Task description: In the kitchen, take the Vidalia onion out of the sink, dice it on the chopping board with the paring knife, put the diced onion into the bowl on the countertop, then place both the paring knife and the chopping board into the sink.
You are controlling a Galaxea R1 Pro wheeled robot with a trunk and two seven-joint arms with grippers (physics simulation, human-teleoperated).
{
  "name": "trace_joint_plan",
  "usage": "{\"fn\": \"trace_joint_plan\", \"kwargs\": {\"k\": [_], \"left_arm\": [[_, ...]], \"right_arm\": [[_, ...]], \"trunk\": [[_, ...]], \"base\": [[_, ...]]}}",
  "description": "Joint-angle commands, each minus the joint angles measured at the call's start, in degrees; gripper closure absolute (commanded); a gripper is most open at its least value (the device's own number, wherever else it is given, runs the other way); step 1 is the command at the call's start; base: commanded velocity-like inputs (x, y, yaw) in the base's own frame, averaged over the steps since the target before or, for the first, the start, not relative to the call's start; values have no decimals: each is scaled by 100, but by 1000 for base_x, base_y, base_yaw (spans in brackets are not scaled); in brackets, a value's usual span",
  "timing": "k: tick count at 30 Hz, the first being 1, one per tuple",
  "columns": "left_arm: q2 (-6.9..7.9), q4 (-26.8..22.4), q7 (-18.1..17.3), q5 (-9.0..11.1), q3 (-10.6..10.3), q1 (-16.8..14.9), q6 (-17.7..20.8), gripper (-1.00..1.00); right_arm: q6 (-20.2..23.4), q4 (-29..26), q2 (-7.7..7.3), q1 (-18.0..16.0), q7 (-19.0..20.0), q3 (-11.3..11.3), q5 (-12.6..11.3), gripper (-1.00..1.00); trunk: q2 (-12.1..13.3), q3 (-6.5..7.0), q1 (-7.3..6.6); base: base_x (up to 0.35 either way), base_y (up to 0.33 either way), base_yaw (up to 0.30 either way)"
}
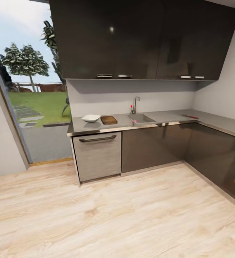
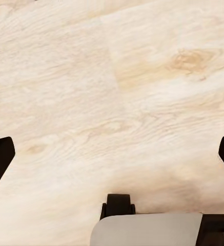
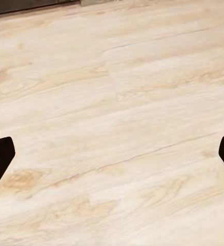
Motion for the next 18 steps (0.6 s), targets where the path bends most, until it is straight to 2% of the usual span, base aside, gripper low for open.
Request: {"fn": "trace_joint_plan", "kwargs": {"k": [1,18], "left_arm": [[-1,-10,1,5,5,3,-2,-100],[-8,-2,1,5,4,3,-2,-100]], "right_arm": [[-18,5,0,-4,-1,4,1,-100],[-18,5,-4,-4,-1,10,1,-100]], "trunk": [[-2,-5,2],[-2,-5,2]], "base": [[220,-244,251],[220,-244,251]]}}
